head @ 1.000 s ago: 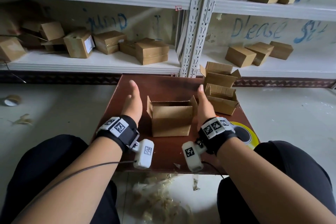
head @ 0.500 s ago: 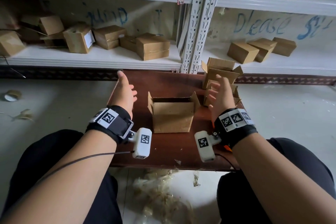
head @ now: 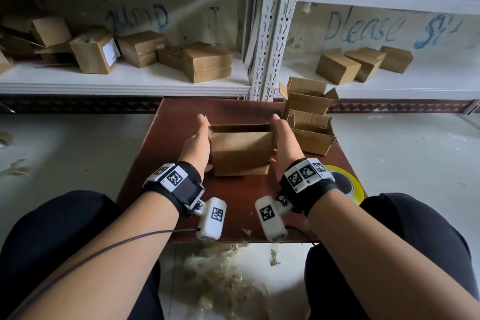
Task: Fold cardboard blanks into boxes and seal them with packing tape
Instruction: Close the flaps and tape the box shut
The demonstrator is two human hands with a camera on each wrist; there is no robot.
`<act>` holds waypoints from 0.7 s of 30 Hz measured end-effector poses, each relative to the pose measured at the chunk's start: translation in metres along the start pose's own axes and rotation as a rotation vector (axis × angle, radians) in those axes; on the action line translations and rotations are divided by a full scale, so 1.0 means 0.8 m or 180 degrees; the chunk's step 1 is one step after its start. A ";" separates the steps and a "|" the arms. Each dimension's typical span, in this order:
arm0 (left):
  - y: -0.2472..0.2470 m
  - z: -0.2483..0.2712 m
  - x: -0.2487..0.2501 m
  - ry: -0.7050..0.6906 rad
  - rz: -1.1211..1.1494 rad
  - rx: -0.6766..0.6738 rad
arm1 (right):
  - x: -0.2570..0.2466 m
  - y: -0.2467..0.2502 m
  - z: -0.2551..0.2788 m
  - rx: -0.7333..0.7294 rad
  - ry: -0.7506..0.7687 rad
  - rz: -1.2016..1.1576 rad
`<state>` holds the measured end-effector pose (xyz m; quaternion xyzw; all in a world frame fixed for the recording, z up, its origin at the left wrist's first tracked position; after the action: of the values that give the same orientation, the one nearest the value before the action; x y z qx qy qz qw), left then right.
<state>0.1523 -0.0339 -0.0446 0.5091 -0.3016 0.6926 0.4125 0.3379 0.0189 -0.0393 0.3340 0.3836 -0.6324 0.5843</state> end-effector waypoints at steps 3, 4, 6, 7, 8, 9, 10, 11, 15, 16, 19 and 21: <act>-0.015 -0.002 0.013 -0.0100 0.0049 -0.0119 | -0.012 0.012 -0.016 0.0084 0.0053 -0.0182; -0.021 -0.003 0.017 -0.0139 0.0074 -0.0160 | -0.015 0.015 -0.023 0.0107 0.0060 -0.0225; -0.031 -0.007 0.024 -0.0172 0.0121 -0.0238 | -0.020 0.024 -0.043 0.0194 0.0109 -0.0232; -0.037 -0.011 0.027 -0.0178 0.0122 -0.0263 | -0.023 0.028 -0.054 0.0225 0.0149 -0.0207; -0.040 -0.014 0.029 -0.0190 0.0092 -0.0283 | -0.028 0.030 -0.057 0.0239 0.0184 -0.0183; -0.045 -0.017 0.032 -0.0211 0.0037 -0.0308 | -0.033 0.031 -0.059 0.0232 0.0186 -0.0157; -0.049 -0.021 0.034 -0.0223 -0.0003 -0.0333 | -0.039 0.032 -0.057 0.0205 0.0189 -0.0118; -0.053 -0.026 0.035 -0.0232 -0.0027 -0.0351 | -0.044 0.033 -0.057 0.0166 0.0177 -0.0073; -0.069 -0.053 0.023 -0.0147 0.0045 -0.0478 | -0.052 0.043 -0.069 0.0147 0.0053 0.0033; -0.073 -0.060 0.018 -0.0111 0.0050 -0.0530 | -0.050 0.047 -0.077 0.0160 0.0014 0.0018; -0.087 -0.069 0.005 -0.0072 0.0076 -0.0710 | -0.051 0.060 -0.074 0.0238 -0.0012 0.0080; -0.094 -0.064 0.004 -0.0084 0.0069 -0.0824 | -0.051 0.069 -0.075 0.0245 -0.0019 0.0072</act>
<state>0.1947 0.0462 -0.0568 0.4574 -0.3994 0.6455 0.4632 0.3952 0.0902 -0.0380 0.3586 0.3534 -0.6410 0.5793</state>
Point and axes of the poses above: each hand's wrist, its own z-axis away from the middle knuckle, its own y-axis out of the back of the hand, x = y × z, the point moved 3 cm from there along -z, towards the middle knuckle, and after that the axes turned 5 degrees about -y, right-handed, at the moved point
